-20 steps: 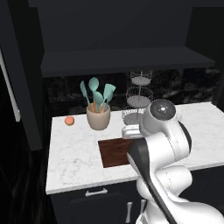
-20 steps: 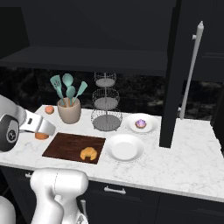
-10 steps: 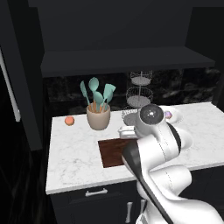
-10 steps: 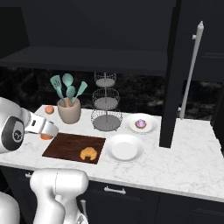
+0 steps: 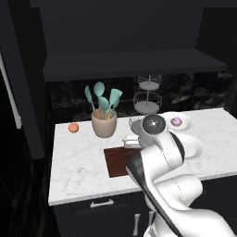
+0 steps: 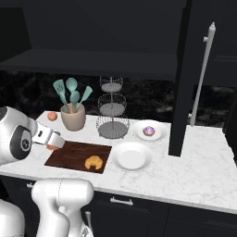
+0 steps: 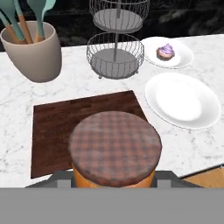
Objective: From the different types of pastries on the counter, select a croissant and place it on the cutting board. Then retrieve a jar of jam from the cabinet and place it alongside the croissant on the cutting board.
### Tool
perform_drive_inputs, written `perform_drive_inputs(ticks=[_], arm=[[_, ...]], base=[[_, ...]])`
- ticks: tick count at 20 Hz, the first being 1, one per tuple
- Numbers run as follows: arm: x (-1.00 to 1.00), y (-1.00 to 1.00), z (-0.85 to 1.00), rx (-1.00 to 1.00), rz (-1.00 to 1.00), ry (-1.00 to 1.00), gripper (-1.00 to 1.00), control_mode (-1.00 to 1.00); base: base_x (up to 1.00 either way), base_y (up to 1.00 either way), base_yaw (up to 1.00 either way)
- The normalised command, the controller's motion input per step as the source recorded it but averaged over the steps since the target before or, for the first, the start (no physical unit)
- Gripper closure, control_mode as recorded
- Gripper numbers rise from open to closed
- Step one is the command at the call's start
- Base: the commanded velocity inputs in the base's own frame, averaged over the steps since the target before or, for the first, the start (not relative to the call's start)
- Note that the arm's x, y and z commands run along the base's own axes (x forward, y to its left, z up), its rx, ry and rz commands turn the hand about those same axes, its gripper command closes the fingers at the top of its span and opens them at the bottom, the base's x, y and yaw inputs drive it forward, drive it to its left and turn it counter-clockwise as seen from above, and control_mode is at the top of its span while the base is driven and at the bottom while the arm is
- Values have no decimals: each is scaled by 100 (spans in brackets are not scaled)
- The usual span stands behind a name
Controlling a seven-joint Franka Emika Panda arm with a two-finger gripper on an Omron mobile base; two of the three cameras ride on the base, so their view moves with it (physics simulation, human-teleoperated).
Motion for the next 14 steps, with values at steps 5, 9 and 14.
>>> perform_drive_inputs(ticks=[5, 9, 14], arm=[[12, -27, -47, 9, 0, -11, 100, -100], [1, -16, -49, 1, 0, -23, 100, -100], [6, -6, -57, 0, 2, -20, 100, -100]], base=[[0, 0, 0], [0, 0, 0], [0, 0, 0]])
